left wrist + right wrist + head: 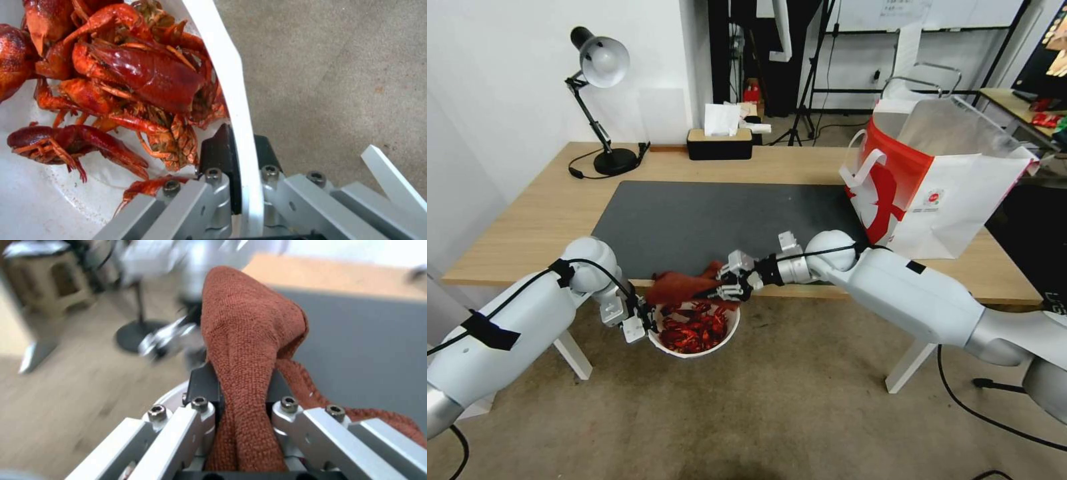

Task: Sweep shrimp from table into container with towel, then put container into takeout bag.

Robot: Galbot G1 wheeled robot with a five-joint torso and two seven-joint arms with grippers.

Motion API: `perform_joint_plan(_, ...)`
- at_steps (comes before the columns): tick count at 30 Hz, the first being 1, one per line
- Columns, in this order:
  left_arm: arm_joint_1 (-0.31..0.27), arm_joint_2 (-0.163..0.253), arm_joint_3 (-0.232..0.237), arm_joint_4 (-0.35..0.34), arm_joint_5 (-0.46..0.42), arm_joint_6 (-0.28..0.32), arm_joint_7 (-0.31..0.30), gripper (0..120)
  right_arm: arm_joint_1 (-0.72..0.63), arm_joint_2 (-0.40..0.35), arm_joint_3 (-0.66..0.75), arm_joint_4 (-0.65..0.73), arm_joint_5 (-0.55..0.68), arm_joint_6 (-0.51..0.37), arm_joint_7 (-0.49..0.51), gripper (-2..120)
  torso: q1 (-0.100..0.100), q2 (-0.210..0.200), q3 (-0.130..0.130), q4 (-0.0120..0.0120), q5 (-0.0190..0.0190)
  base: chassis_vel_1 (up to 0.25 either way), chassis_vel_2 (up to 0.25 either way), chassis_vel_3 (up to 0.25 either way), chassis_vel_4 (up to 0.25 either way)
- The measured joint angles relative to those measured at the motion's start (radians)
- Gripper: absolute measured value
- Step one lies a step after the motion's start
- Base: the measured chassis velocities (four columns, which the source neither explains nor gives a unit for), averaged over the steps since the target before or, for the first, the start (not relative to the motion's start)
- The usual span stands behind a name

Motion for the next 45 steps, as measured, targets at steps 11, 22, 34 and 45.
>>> perform_joint_plan(11, 0.031, 0.008, -0.006, -0.020, -0.007, -0.001, 0.000, 0, -0.145, -0.147, 0.130, 0.330, 0.188, -0.129, 0.836, 9, 0.000, 0.000, 0.000, 0.0000, 0.0000, 0.000, 0.000, 0.000, 0.000)
perform_joint_plan(22, 0.042, -0.002, 0.001, -0.034, -0.004, 0.000, 0.001, 0, -0.366, -0.186, 0.265, 0.408, 0.128, -0.308, 1.440, 9, 0.000, 0.000, 0.000, -0.0003, 0.0001, 0.000, 0.000, 0.000, 0.000)
perform_joint_plan(34, 0.040, 0.002, 0.011, -0.046, 0.000, 0.005, 0.007, 0, -0.386, -0.168, 0.301, 0.425, 0.163, -0.391, 1.527, 51, 0.000, 0.000, 0.000, 0.0001, -0.0002, 0.000, 0.000, 0.000, 0.000)
perform_joint_plan(45, 0.059, 0.002, 0.004, -0.053, 0.004, 0.007, 0.008, 0, -0.432, -0.189, 0.350, 0.475, 0.174, -0.321, 1.514, 92, 0.000, 0.000, 0.000, 0.0000, -0.0002, 0.000, 0.000, 0.000, 0.000)
